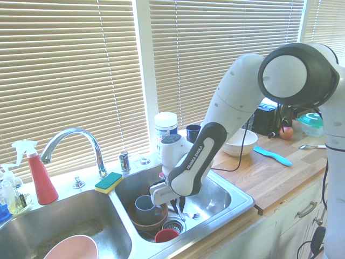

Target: Put the knife into the sink

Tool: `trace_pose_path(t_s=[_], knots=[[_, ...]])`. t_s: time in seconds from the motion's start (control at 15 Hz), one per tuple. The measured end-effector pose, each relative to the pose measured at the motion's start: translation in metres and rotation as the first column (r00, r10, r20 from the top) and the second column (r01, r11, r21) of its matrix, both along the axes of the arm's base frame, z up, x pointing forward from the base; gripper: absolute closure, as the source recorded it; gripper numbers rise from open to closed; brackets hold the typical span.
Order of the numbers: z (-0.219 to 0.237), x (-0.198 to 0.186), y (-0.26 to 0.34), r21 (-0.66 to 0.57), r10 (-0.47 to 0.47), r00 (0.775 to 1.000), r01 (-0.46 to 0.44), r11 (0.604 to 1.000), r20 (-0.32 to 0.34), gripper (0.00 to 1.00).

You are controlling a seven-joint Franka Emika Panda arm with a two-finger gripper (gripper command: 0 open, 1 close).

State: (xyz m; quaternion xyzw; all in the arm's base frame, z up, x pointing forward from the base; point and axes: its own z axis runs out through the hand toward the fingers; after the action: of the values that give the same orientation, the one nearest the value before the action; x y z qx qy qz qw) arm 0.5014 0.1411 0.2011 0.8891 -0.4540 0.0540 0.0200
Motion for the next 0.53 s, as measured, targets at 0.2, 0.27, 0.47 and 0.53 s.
trace_pose_path(t_s=[0.2, 0.27, 0.47, 0.53], knots=[[-0.020, 0.010, -0.006, 0.007, -0.013, 1.000, 0.013, 1.000, -0.010, 1.00], [-0.024, 0.013, -0.009, 0.011, -0.015, 1.000, 0.015, 1.000, -0.014, 1.00], [-0.033, 0.013, -0.015, 0.015, -0.018, 0.999, 0.018, 1.000, -0.029, 1.00], [-0.035, 0.013, -0.015, 0.018, -0.019, 0.999, 0.019, 1.000, -0.034, 0.00]])
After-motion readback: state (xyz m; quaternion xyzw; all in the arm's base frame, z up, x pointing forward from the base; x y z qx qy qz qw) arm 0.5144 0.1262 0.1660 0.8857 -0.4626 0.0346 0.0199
